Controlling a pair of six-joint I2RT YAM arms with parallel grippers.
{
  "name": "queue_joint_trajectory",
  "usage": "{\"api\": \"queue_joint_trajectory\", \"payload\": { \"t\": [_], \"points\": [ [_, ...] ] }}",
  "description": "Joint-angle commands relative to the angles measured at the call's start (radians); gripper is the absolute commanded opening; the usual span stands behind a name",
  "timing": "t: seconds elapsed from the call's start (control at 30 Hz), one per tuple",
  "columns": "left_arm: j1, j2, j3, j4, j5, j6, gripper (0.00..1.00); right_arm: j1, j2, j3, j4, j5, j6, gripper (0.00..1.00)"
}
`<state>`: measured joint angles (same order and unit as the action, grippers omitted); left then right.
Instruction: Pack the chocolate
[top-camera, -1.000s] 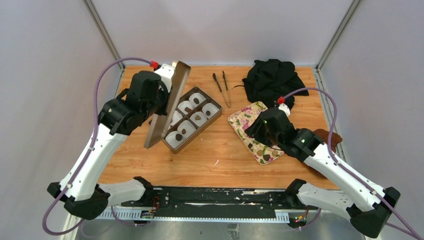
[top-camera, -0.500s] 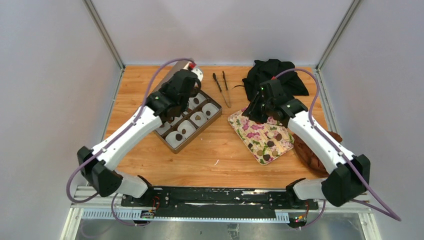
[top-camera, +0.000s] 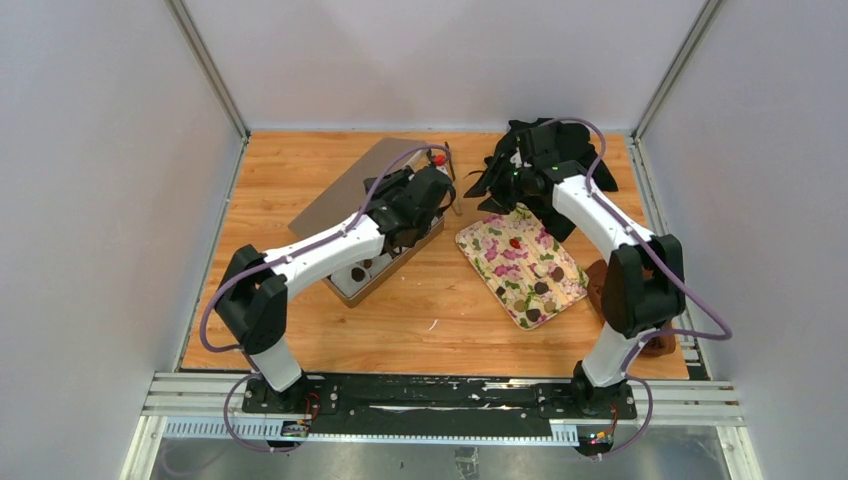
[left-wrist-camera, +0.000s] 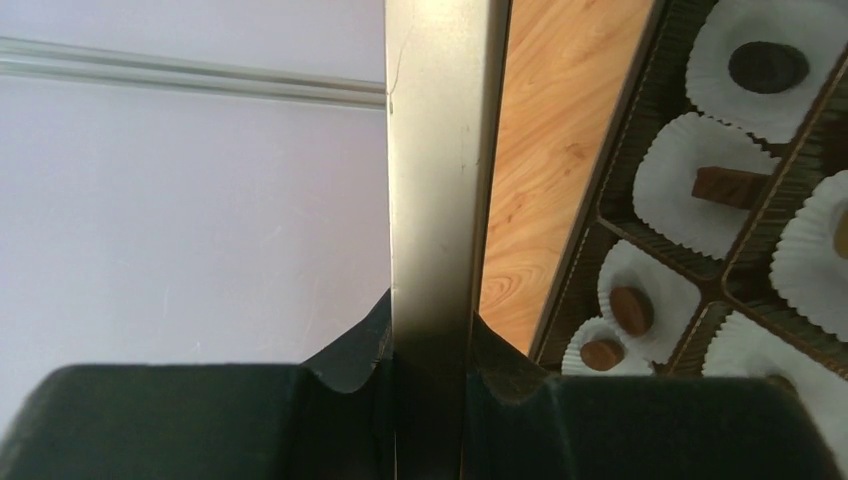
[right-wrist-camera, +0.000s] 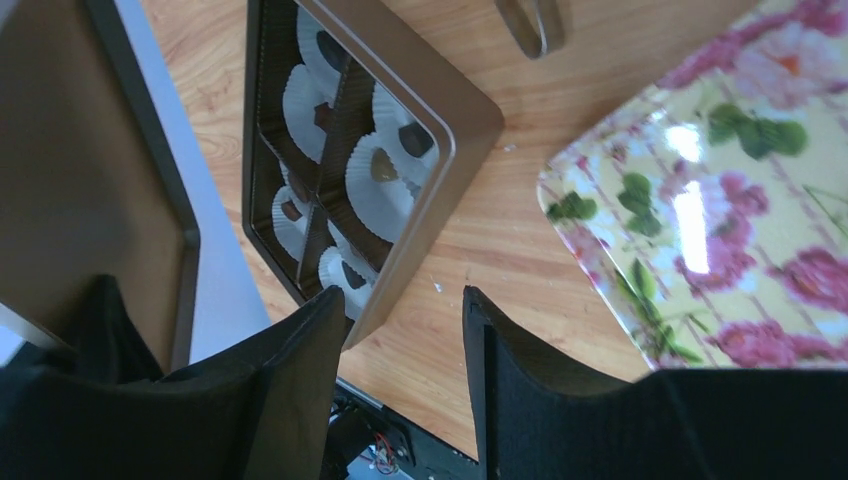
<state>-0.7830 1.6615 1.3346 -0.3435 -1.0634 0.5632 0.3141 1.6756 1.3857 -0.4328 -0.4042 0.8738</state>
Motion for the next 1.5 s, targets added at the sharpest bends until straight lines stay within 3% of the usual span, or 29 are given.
{"api": "queue_joint_trajectory", "payload": {
  "t": [0.0,0.17,0.5,0.73,0.9,1.37,1.47],
  "points": [
    [-0.047,0.055,-0.008,0.085,-0.111,-0.034,0.00,-0.015,0.078,0.096,0.017,-0.086,0.024,0.52],
    [-0.064,0.127,-0.021,0.092,-0.158,-0.082,0.00,-0.032,0.124,0.123,0.018,-0.103,0.033,0.52],
    [-0.070,0.120,-0.109,0.183,-0.179,-0.061,0.00,-0.085,0.120,0.045,0.038,-0.135,0.012,0.52],
    [-0.071,0.121,-0.201,0.395,-0.207,0.065,0.00,-0.087,0.128,0.017,0.048,-0.148,0.004,0.52],
    [-0.073,0.139,-0.211,0.458,-0.215,0.040,0.00,-0.089,0.133,-0.004,0.050,-0.152,0.002,0.52],
    [-0.086,0.239,-0.216,0.471,-0.233,-0.016,0.00,-0.108,0.135,-0.016,0.051,-0.159,0.000,0.52],
    [-0.094,0.248,-0.209,0.470,-0.244,-0.031,0.06,-0.114,0.131,-0.020,0.051,-0.158,0.001,0.52]
  ]
}}
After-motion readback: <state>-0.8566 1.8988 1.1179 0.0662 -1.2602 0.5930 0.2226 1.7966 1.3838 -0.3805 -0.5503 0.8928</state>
